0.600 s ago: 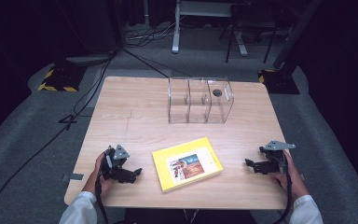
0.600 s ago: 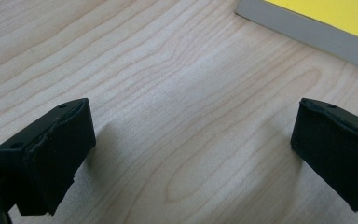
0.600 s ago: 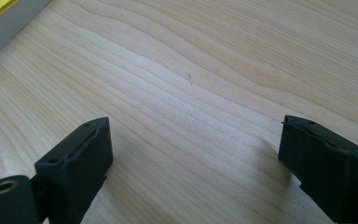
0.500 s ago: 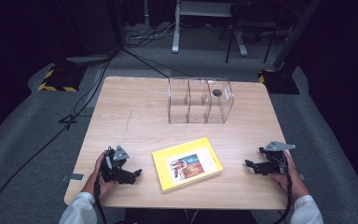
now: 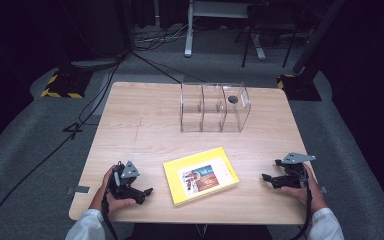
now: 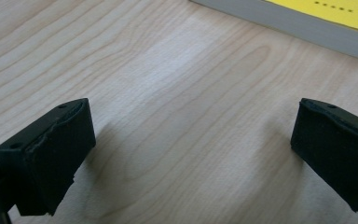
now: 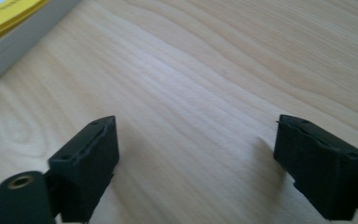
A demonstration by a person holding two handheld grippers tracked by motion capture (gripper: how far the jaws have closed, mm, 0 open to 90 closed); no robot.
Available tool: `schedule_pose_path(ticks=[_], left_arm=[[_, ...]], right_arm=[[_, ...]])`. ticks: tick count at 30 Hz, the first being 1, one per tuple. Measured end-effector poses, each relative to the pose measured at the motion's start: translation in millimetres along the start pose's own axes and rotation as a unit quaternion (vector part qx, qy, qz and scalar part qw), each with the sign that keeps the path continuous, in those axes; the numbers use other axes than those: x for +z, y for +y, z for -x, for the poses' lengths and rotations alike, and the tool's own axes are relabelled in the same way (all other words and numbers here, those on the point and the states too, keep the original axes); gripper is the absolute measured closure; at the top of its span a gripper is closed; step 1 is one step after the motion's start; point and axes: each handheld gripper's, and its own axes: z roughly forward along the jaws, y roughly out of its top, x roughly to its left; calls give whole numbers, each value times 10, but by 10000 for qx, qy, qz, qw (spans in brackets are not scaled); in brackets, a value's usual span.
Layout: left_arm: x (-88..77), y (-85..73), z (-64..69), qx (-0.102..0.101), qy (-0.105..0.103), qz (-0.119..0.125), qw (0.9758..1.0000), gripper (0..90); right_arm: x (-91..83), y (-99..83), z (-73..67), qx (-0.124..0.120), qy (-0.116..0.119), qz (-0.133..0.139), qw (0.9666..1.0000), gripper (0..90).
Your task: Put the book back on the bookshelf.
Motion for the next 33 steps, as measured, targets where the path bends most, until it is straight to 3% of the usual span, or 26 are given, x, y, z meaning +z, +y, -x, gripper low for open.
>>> schedule_pose_path(ticks=[8, 15, 24, 28, 31, 33], left_arm=[[75, 83, 129, 23, -65, -9, 10000, 2], [126, 136, 148, 87, -120, 20, 9999, 2], [148, 163, 155, 149, -151, 13, 9998, 2], [148, 164, 154, 156, -150, 11, 9998, 2], [152, 168, 159, 144, -169, 10, 9998, 2], [163, 181, 164, 181, -183, -3, 9997, 1]], right_arm=[[17, 118, -300, -637, 435, -224, 9968, 273], [106, 322, -629, -1300, 844, -553, 9864, 407], [280, 599, -809, -1537, 1209, -1042, 9751, 592], [309, 657, -837, -1594, 1232, -1175, 9724, 619], [309, 662, -856, -1566, 1215, -1192, 9729, 627], [311, 674, -855, -1675, 1305, -1262, 9690, 625]])
